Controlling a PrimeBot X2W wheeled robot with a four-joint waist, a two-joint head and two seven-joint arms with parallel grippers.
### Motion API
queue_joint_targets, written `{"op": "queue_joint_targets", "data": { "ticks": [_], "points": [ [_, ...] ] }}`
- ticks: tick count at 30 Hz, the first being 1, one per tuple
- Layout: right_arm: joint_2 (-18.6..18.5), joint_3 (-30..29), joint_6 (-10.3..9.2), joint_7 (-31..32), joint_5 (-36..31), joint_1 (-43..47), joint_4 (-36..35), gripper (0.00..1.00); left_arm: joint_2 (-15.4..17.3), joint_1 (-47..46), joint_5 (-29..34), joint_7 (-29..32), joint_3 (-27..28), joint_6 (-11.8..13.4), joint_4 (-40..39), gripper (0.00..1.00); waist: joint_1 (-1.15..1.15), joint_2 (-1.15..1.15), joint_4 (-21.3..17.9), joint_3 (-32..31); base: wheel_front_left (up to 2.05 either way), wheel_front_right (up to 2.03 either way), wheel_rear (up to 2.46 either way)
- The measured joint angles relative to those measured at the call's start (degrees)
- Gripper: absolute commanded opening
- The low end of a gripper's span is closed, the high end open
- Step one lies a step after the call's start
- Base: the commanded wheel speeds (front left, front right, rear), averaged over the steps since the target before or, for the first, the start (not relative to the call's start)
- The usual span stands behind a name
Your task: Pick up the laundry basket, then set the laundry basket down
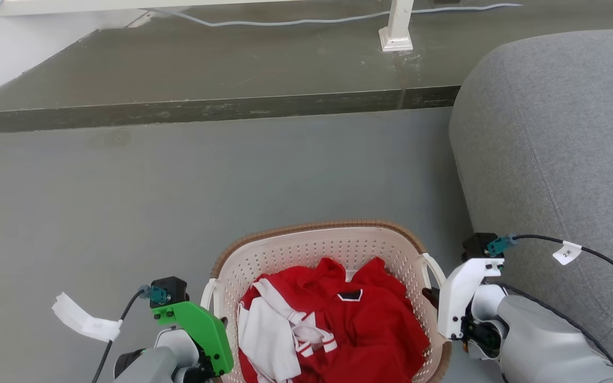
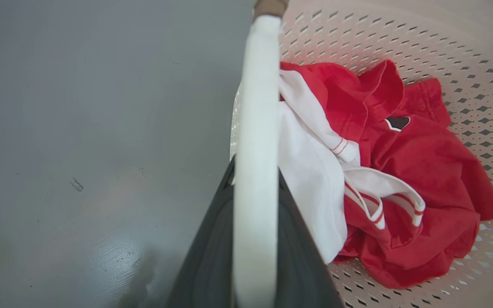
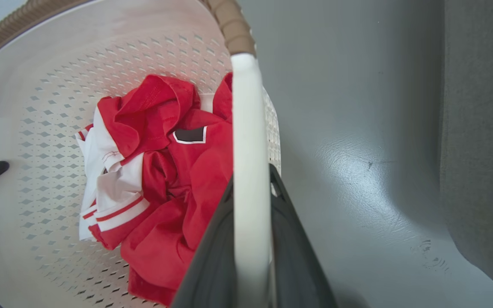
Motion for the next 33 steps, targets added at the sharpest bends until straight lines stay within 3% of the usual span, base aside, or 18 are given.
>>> {"op": "queue_joint_targets", "data": {
  "ticks": [20,33],
  "points": [
    [-0.1,1.1,0.0,-0.1,1.3,-0.1,0.0,0.0,0.0,-0.1,-1.4,-1.0,-1.2,0.0,0.4,0.0,0.0,0.0,-0.4,0.5,0.0,0.0,0.0],
    [-1.8,1.3,0.0,-3.1,1.4,-3.8,-1.9,0.0,0.1,-4.1,-1.4,-3.3,-1.8,0.7,-0.7,0.0,0.0,0.0,-1.1,5.5,0.0,0.0,0.0]
  ]
}}
